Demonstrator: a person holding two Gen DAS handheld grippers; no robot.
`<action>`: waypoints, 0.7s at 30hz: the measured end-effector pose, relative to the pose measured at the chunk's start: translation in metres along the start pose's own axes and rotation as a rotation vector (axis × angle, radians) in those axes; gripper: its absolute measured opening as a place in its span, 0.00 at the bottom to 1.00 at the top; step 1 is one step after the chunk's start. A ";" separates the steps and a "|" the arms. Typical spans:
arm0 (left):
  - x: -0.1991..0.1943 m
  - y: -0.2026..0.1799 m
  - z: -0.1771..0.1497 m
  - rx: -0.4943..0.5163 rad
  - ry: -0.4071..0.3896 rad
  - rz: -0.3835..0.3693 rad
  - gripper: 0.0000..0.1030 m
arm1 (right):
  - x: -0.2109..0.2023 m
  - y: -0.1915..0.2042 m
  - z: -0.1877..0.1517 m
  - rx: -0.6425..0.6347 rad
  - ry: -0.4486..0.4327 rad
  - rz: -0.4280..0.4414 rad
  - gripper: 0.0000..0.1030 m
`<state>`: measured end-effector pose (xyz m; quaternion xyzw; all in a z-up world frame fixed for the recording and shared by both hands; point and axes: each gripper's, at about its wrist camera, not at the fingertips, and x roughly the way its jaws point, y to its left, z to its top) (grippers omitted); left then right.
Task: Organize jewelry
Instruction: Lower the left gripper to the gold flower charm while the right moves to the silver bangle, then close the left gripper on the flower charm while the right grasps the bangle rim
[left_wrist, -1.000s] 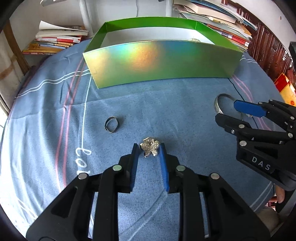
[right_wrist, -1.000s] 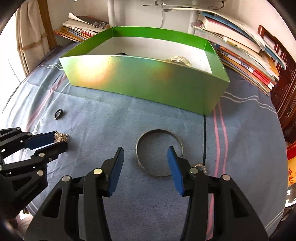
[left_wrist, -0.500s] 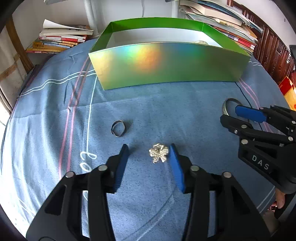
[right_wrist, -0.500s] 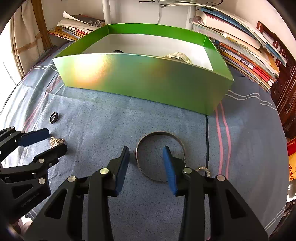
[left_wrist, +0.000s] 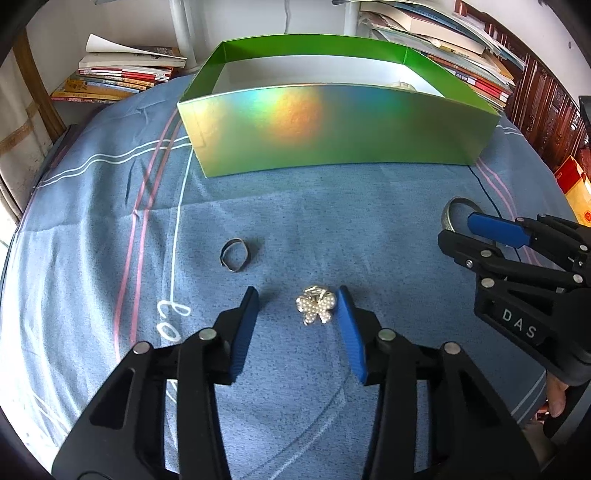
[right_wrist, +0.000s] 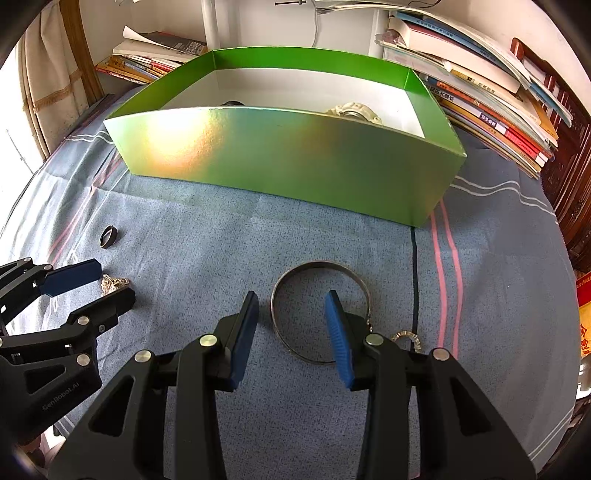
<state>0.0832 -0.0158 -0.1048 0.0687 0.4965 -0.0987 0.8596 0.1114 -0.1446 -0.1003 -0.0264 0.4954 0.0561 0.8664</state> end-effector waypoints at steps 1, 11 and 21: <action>0.000 -0.001 0.000 0.003 -0.001 -0.002 0.39 | 0.000 0.000 0.000 0.000 -0.001 0.000 0.38; -0.001 -0.004 0.000 0.009 -0.004 -0.001 0.35 | -0.003 0.003 -0.004 -0.014 -0.010 0.024 0.18; 0.000 -0.001 0.000 -0.007 -0.004 0.001 0.42 | -0.004 0.004 -0.004 -0.012 -0.010 0.024 0.13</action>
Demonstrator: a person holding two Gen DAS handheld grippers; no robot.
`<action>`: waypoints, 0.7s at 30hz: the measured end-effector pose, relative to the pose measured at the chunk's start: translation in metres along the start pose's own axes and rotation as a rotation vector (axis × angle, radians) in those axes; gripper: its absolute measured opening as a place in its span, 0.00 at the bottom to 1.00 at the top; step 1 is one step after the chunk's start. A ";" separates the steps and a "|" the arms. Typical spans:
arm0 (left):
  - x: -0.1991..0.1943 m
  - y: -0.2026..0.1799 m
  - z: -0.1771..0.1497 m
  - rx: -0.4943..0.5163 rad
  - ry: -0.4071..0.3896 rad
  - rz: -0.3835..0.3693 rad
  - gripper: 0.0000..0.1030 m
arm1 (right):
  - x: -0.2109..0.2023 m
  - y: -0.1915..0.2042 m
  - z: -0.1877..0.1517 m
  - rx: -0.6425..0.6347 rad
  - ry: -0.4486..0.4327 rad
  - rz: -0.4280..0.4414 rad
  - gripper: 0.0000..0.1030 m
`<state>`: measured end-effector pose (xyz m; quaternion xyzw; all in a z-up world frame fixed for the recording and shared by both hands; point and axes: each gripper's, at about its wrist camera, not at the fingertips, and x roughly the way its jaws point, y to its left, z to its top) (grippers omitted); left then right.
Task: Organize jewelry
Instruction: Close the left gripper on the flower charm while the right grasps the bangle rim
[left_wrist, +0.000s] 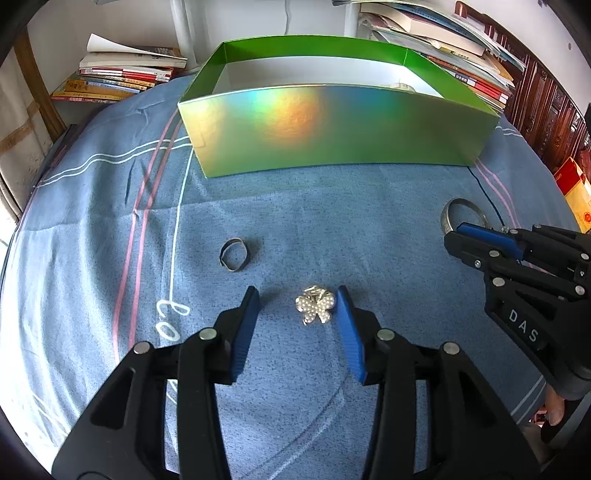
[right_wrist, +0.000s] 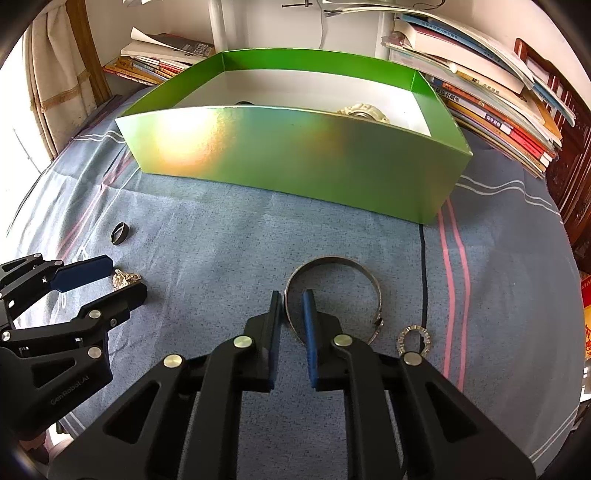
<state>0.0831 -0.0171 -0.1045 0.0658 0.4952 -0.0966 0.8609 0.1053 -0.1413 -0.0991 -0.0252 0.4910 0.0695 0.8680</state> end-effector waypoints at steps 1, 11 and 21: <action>0.000 0.000 0.000 0.000 -0.001 0.001 0.42 | 0.000 0.001 0.000 -0.001 -0.001 -0.003 0.13; -0.001 0.000 0.000 0.001 -0.002 0.001 0.42 | -0.001 0.001 -0.001 -0.002 -0.001 -0.013 0.13; -0.002 -0.001 -0.001 0.008 -0.003 -0.010 0.31 | -0.002 0.003 -0.002 -0.002 -0.008 -0.013 0.12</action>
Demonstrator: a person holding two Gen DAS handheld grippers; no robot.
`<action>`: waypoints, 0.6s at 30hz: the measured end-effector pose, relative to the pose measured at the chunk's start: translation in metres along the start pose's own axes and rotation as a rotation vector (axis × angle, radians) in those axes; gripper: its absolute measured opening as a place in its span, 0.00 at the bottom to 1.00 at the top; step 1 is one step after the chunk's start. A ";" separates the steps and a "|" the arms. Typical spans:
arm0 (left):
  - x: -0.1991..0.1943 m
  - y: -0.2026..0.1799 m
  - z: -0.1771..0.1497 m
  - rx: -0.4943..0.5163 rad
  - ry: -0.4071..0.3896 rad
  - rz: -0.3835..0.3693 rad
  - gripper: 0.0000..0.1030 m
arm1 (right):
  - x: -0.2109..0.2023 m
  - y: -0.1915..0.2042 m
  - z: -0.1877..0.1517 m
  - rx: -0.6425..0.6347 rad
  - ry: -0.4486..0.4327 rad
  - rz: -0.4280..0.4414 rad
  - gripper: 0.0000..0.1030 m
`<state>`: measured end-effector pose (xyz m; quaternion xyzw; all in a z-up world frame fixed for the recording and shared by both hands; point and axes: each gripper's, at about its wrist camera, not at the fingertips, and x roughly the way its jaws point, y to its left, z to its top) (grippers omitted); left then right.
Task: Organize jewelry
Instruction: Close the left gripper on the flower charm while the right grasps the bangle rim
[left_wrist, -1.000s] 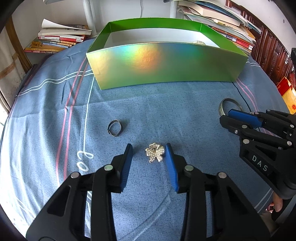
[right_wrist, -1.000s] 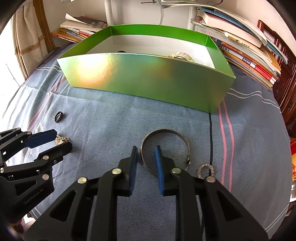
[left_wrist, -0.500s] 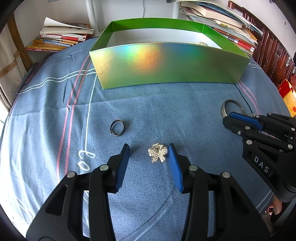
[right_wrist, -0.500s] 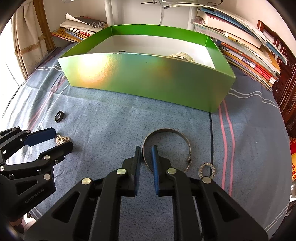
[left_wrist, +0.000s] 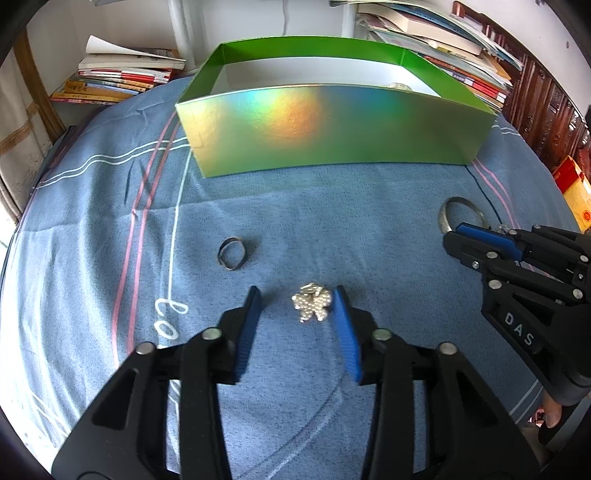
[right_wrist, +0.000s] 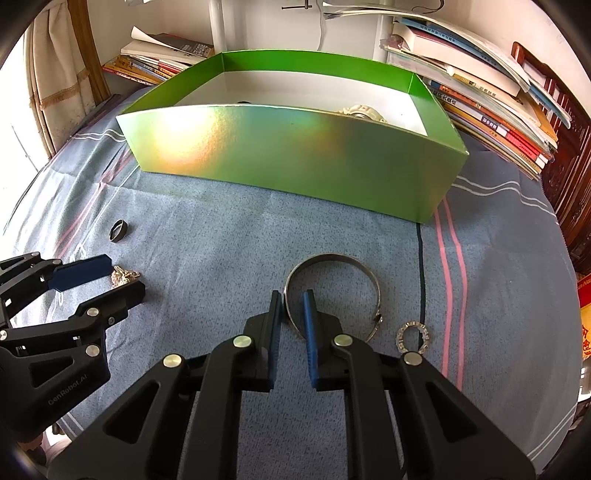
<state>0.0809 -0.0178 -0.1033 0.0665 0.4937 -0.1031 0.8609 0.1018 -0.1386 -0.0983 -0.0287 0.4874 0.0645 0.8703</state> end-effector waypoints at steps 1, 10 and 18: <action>0.000 -0.002 0.000 0.009 -0.002 -0.005 0.28 | 0.000 0.001 0.000 -0.003 0.001 0.004 0.09; -0.002 -0.007 -0.002 0.027 -0.007 -0.003 0.21 | -0.002 0.003 -0.002 -0.013 0.001 0.015 0.03; -0.003 -0.001 -0.002 0.013 -0.008 0.025 0.20 | -0.014 -0.003 0.000 0.003 -0.033 0.000 0.03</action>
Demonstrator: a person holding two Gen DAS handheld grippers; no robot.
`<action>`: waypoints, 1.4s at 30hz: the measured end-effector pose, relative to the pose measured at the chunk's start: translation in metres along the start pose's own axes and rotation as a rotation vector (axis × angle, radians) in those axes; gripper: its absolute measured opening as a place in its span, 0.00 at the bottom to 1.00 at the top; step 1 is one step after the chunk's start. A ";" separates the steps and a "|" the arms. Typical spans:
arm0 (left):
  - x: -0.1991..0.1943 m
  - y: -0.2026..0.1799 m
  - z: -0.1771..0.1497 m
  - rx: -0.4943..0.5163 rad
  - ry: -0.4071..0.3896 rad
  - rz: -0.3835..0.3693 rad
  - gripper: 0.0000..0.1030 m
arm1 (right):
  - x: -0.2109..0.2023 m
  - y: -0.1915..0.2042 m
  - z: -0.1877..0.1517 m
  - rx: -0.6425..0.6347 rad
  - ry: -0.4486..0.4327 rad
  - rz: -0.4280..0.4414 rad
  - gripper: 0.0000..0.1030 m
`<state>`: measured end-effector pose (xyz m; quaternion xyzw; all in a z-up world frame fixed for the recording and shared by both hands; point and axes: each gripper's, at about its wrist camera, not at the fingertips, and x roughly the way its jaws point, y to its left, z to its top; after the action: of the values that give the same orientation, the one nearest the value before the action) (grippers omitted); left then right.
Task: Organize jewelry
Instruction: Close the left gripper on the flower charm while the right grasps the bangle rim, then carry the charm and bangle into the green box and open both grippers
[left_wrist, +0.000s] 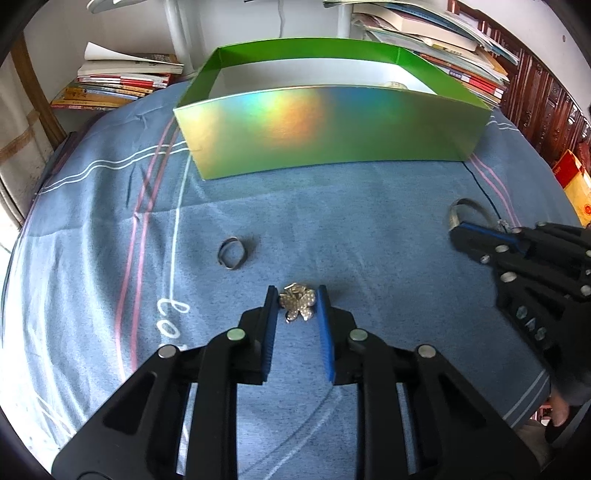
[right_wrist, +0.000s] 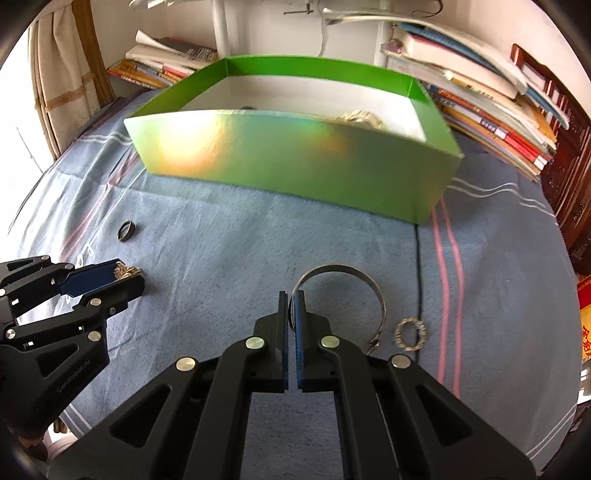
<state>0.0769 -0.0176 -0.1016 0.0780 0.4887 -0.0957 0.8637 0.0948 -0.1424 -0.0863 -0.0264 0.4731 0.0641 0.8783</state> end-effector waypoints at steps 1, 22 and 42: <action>-0.001 0.002 0.001 -0.004 -0.004 0.006 0.20 | -0.004 -0.001 0.002 0.002 -0.013 -0.004 0.03; -0.067 0.028 0.061 -0.013 -0.220 0.016 0.20 | -0.068 -0.013 0.062 -0.013 -0.242 -0.025 0.03; 0.040 0.052 0.205 -0.077 -0.108 -0.005 0.30 | 0.063 -0.026 0.168 0.014 -0.098 -0.025 0.06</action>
<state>0.2802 -0.0174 -0.0291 0.0382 0.4449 -0.0831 0.8909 0.2718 -0.1445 -0.0461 -0.0229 0.4294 0.0512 0.9014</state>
